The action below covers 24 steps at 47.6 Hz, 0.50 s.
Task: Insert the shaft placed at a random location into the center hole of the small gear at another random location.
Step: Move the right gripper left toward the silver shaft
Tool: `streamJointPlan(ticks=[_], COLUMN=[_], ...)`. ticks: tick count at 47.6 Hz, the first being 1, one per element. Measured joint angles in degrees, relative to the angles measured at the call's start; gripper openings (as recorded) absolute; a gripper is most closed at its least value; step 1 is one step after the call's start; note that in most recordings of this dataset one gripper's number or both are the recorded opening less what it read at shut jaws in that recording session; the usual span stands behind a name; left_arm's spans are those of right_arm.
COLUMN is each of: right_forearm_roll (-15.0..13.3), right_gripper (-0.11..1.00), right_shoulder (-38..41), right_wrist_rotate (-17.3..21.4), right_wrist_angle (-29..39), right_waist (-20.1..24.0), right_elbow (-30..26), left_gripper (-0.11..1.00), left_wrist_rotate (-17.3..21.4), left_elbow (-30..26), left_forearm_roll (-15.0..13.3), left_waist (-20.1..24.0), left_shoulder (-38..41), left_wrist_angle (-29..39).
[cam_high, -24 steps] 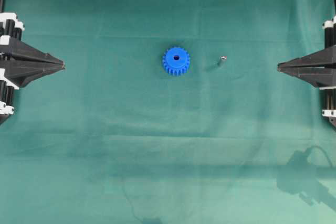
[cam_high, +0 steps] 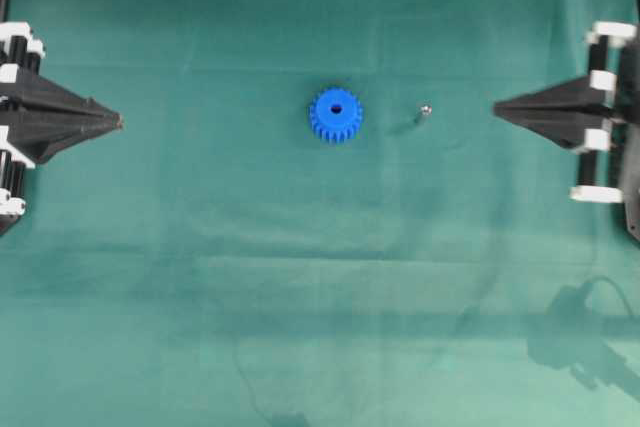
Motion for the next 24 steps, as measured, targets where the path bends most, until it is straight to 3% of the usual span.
streamJointPlan(ticks=[4, 14, 24], right_forearm_roll=[0.26, 1.67, 2.9], right_gripper=[0.13, 0.75, 0.71], right_shoulder=[4.57, 18.46, 32.61], right_wrist_rotate=[-0.09, 0.0, 0.0], right_wrist_angle=[-1.93, -9.84, -19.07], right_waist=[-1.41, -5.45, -7.82], right_elbow=[0.35, 0.79, 0.62], left_gripper=[0.0, 0.0, 0.0], left_wrist_rotate=[0.0, -0.09, 0.0], left_elbow=[0.0, 0.26, 0.62], left_forearm_roll=[-0.09, -0.18, -0.35], left_waist=[0.09, 0.26, 0.53], left_shoulder=[0.0, 0.0, 0.09], left_wrist_angle=[0.0, 0.0, 0.0])
